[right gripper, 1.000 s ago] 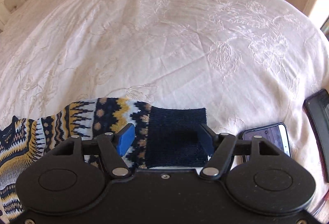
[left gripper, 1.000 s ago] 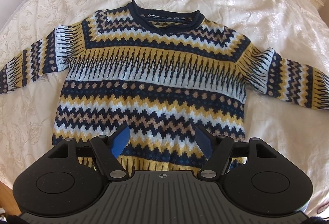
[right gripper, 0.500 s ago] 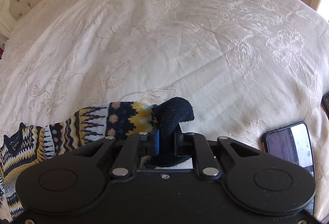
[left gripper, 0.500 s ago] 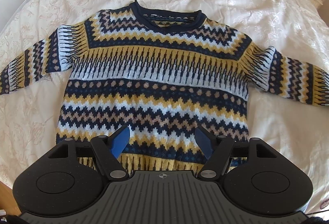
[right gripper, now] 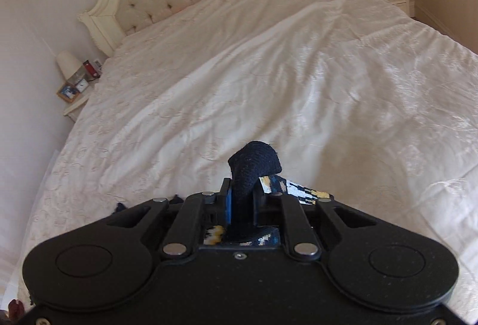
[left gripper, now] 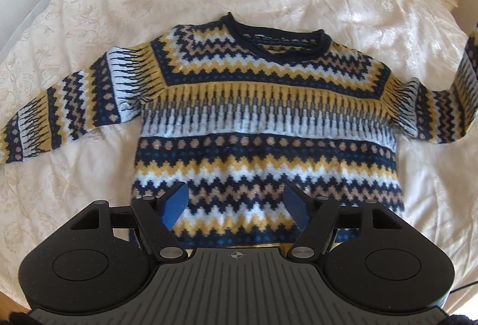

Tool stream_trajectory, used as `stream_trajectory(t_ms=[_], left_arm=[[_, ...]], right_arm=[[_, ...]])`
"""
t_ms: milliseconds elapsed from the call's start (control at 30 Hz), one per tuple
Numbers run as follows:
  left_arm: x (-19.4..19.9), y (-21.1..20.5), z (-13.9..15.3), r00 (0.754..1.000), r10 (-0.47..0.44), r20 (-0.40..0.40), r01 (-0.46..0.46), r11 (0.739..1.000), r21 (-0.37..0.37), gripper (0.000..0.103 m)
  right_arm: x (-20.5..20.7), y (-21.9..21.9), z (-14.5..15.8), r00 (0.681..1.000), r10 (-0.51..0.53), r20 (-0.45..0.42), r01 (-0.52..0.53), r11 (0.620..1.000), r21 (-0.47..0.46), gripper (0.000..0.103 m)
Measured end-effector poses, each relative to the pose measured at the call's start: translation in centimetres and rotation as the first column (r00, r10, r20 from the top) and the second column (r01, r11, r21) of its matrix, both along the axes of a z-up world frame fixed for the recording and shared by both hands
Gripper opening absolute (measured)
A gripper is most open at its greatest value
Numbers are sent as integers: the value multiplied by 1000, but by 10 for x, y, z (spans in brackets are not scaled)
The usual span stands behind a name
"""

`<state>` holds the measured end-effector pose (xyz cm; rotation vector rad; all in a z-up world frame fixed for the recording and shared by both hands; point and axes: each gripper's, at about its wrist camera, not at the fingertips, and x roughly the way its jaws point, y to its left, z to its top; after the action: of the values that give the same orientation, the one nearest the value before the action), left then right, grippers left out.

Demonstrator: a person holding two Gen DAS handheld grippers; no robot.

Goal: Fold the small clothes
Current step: 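Lay the cuff across the sweater chest and open the right gripper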

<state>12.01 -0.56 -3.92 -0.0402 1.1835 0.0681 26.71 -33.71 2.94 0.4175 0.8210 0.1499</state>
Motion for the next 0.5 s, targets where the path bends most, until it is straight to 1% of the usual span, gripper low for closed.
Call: stream_trajectory(t_ms=[67,167,267,333,400,500], left_arm=[[3,22,-2,1000,16,2,-16,1000,1,69],[7,52,-5,999,41,-3,-41,999,8,69],[12,82,-9,999,54,-5,-54,999,7,69],[16,98,-12,998,67,-3,-67,998,20,69],[19,110,-15,997,72,-2,-72,997,28,69],[26,126,-20,997,76,-3,-75,997,30,69]], right_arm=[[8,41,2,998,60,14,-61,997,36,20],[20,106,-6,986,164,19,-165,983,76,20],[28,166,-26,969,249,1,-248,964,99,20],[31,204,-43,954,301,-15,-297,947,121,20],[29,241,-60,938,345,-33,-340,935,100,20],[28,283,-88,916,393,-83,-388,919,71,20]])
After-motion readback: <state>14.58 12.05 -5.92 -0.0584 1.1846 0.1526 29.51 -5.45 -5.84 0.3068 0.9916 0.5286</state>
